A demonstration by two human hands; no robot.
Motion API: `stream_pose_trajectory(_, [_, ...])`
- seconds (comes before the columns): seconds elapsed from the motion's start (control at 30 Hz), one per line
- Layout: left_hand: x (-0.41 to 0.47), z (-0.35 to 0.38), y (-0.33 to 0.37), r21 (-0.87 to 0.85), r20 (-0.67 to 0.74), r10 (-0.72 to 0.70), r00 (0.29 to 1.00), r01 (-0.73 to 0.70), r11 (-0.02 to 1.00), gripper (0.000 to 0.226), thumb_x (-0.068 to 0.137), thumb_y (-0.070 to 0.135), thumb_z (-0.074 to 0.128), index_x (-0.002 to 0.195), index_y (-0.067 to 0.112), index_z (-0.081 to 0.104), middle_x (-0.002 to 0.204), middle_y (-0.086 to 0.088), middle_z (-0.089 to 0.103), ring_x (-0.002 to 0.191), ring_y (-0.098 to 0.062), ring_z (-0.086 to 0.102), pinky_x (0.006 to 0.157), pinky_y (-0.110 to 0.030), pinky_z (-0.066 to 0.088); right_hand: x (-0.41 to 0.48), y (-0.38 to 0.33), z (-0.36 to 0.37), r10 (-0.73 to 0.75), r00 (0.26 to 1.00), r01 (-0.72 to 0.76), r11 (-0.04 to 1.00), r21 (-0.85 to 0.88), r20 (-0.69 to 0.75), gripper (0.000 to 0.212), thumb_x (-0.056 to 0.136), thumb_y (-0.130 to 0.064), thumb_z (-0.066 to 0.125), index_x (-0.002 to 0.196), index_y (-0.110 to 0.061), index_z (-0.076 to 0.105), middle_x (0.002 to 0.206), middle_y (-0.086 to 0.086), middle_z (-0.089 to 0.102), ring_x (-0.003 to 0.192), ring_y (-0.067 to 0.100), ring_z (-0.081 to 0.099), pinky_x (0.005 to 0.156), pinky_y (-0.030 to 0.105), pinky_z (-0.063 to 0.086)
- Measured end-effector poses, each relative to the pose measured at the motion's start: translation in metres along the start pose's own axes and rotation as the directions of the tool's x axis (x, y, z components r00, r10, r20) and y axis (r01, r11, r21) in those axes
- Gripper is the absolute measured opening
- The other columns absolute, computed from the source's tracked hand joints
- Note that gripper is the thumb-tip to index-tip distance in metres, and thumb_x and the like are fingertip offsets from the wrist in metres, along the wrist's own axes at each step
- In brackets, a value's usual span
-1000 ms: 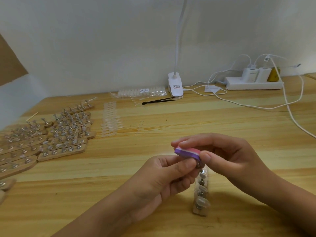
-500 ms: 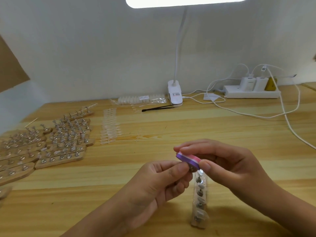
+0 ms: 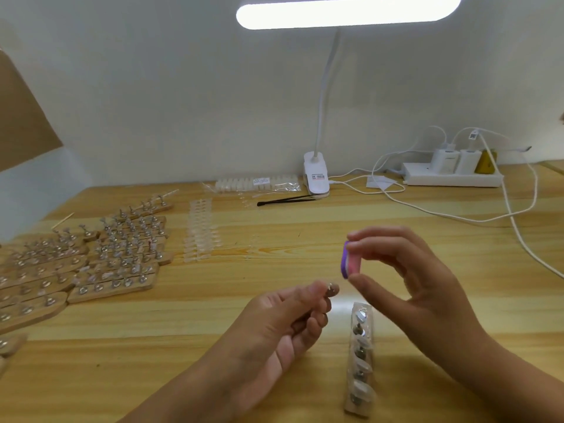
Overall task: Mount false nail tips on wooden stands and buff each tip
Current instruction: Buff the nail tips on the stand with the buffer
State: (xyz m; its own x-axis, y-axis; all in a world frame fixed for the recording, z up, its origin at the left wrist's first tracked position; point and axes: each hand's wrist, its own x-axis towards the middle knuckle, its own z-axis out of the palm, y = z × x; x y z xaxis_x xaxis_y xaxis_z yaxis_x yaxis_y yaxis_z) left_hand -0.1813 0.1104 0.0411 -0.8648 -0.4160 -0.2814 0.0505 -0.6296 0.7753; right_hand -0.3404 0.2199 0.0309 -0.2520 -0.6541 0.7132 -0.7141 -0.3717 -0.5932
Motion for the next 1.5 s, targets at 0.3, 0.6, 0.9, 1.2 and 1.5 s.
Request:
stream_pose_trajectory(0.3, [-0.001, -0.005, 0.001, 0.029, 0.079, -0.021, 0.997, 0.018, 0.999, 0.028, 0.072, 0.025, 0.082, 0.088, 0.002, 0.076, 0.073, -0.003, 0.062, 0.061, -0.005, 0.055, 0.056, -0.011, 0.051, -0.001, -0.004, -0.001, 0.041, 0.998, -0.045, 0.992, 0.118, 0.040, 0.027, 0.087, -0.023, 0.063, 0.112, -0.012, 0.068, 0.118, -0.003, 0.067, 0.116, 0.020, 0.062, 0.096, 0.037, 0.052])
stream_pose_trajectory(0.6, [0.001, -0.005, -0.001, 0.090, 0.048, 0.003, 0.999, -0.007, 0.996, 0.034, 0.064, 0.021, 0.089, 0.088, 0.000, 0.077, 0.072, -0.004, 0.063, 0.059, -0.005, 0.056, 0.053, -0.012, 0.050, -0.004, -0.008, 0.000, 0.002, 0.994, -0.018, 0.990, 0.142, 0.113, 0.026, 0.087, -0.018, 0.062, 0.111, -0.010, 0.069, 0.118, 0.000, 0.068, 0.115, 0.020, 0.063, 0.094, 0.032, 0.051])
stream_pose_trajectory(0.9, [0.000, -0.006, -0.002, 0.143, 0.047, 0.018, 0.999, -0.025, 0.989, 0.035, 0.062, 0.028, 0.088, 0.087, 0.004, 0.078, 0.072, -0.001, 0.063, 0.061, -0.004, 0.057, 0.056, -0.011, 0.050, -0.004, -0.006, 0.000, -0.003, 0.993, -0.012, 0.992, 0.124, 0.122, 0.026, 0.087, -0.018, 0.063, 0.110, -0.009, 0.068, 0.118, 0.002, 0.067, 0.115, 0.021, 0.063, 0.095, 0.037, 0.052])
stream_pose_trajectory(1.2, [-0.001, -0.007, -0.001, 0.133, 0.025, 0.022, 0.999, -0.025, 0.991, 0.033, 0.063, 0.024, 0.089, 0.087, 0.003, 0.078, 0.073, -0.002, 0.063, 0.061, -0.004, 0.057, 0.056, -0.011, 0.050, -0.006, -0.006, 0.001, 0.049, 0.994, -0.062, 0.990, 0.127, 0.101, 0.026, 0.086, -0.019, 0.062, 0.110, -0.011, 0.068, 0.117, 0.001, 0.067, 0.115, 0.020, 0.063, 0.094, 0.040, 0.053])
stream_pose_trajectory(1.5, [0.000, -0.007, 0.000, 0.147, 0.039, 0.034, 0.999, -0.039, 0.988, 0.032, 0.063, 0.027, 0.090, 0.084, 0.006, 0.078, 0.072, -0.002, 0.064, 0.060, -0.004, 0.057, 0.056, -0.012, 0.051, -0.007, -0.013, 0.000, 0.000, 0.994, -0.017, 0.987, 0.157, 0.106, 0.026, 0.089, -0.024, 0.064, 0.112, -0.013, 0.067, 0.119, 0.001, 0.067, 0.116, 0.021, 0.062, 0.097, 0.037, 0.051])
